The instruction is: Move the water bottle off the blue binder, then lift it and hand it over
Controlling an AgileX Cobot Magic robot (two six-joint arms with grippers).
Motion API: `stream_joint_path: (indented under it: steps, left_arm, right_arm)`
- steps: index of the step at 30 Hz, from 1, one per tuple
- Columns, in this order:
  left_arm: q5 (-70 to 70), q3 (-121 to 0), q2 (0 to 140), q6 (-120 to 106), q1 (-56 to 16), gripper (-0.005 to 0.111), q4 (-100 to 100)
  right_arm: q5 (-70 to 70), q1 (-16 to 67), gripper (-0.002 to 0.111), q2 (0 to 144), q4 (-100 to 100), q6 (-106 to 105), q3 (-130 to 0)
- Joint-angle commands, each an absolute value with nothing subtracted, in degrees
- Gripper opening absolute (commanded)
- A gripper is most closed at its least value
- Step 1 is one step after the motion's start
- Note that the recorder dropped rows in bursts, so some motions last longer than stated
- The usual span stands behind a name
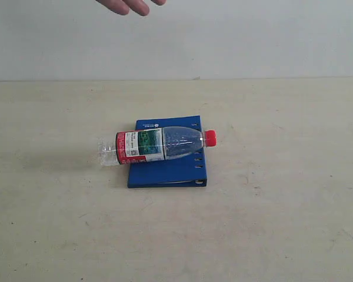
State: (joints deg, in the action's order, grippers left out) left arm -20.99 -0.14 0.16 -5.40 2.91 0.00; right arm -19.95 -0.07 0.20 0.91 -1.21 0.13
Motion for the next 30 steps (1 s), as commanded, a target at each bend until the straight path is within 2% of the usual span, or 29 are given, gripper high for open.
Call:
stream_joint_path:
  steps: [1, 10, 18, 24, 30]
  left_arm:
    - [-20.81, 0.0, 0.0, -5.6, 2.59, 0.004, -0.48]
    - [-20.81, 0.0, 0.0, -5.6, 2.59, 0.004, -0.48]
    - [-20.81, 0.0, 0.0, -5.6, 2.59, 0.004, -0.48]
    - [-20.81, 0.0, 0.0, -5.6, 2.59, 0.004, -0.48]
    - [-20.81, 0.0, 0.0, -5.6, 2.59, 0.004, -0.48]
  right_arm:
    - [-18.33, -0.45, 0.0, 0.0, 3.94, -11.13, 0.0]
    - [-14.29, -0.45, 0.0, 0.0, 2.61, -16.84, 0.0]
    - [-7.8, -0.45, 0.0, 0.0, -18.85, 1.8, 0.0]
    - [-6.77, -0.45, 0.0, 0.0, -19.21, 2.47, 0.0]
    - [5.34, -0.45, 0.0, 0.0, -19.35, 3.97, 0.0]
